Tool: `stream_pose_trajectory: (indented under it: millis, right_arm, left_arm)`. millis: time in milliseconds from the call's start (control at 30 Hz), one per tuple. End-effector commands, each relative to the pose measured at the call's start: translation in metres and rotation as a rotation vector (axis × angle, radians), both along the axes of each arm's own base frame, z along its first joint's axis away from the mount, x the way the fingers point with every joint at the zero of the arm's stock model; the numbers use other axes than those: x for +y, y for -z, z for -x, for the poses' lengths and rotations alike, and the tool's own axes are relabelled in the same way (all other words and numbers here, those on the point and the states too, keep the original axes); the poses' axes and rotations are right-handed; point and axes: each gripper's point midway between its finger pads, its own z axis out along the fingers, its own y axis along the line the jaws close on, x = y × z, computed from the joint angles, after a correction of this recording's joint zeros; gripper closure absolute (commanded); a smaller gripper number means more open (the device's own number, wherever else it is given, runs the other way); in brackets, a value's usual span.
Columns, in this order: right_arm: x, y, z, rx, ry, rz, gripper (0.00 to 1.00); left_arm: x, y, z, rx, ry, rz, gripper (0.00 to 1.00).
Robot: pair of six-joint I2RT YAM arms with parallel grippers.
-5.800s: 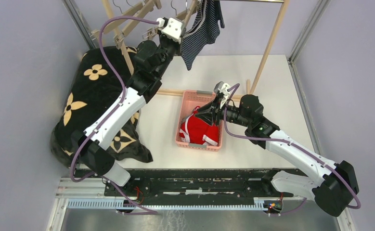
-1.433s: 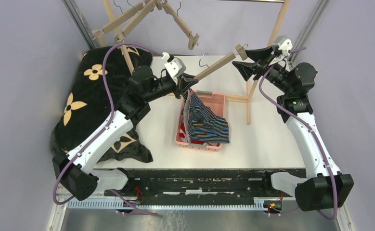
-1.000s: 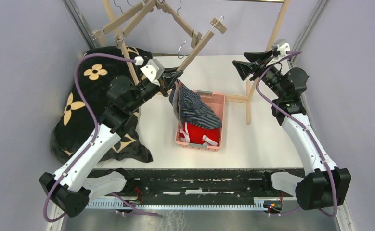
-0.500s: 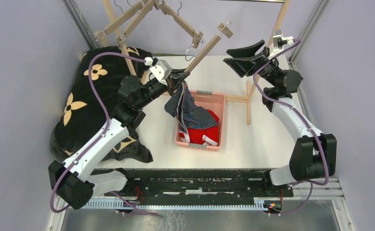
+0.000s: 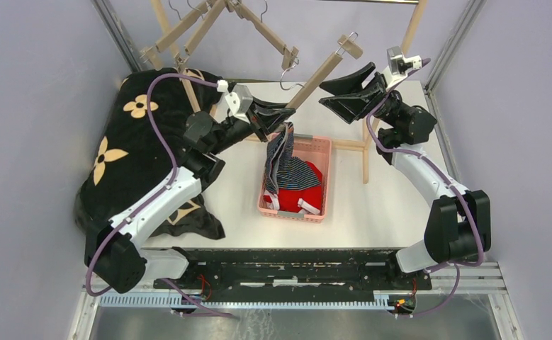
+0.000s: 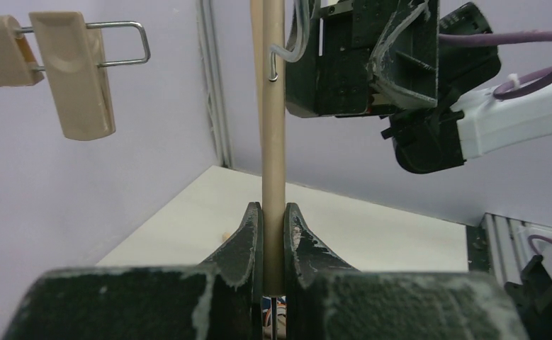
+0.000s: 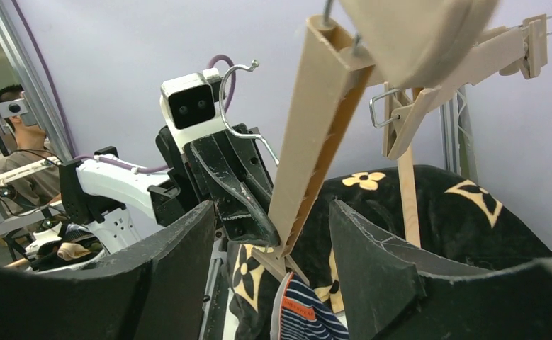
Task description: Remove the underwear clipped to the hanger
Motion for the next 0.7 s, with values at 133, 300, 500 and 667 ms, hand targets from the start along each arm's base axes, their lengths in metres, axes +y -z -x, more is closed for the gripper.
stream_pose_trajectory:
  millis: [133, 300, 500, 667]
  right_arm:
    - [0.002, -0.019, 0.022, -0.122, -0.02, -0.017, 0.32]
    - [0.002, -0.021, 0.023, -0.132, -0.016, -0.023, 0.32]
    - [0.002, -0.023, 0.024, -0.137, -0.013, -0.028, 0.38]
    - [0.003, -0.025, 0.026, -0.145, -0.014, -0.025, 0.4]
  left_arm:
    - [-0.011, -0.031, 0.033, -0.01, 0.217, 0.158, 0.97]
    - [-0.016, -0.021, 0.039, 0.042, 0.277, 0.16, 0.97]
    - [-0.019, -0.013, 0.043, 0.079, 0.325, 0.189, 0.97]
    - [-0.023, -0.008, 0.041, 0.113, 0.358, 0.209, 0.97]
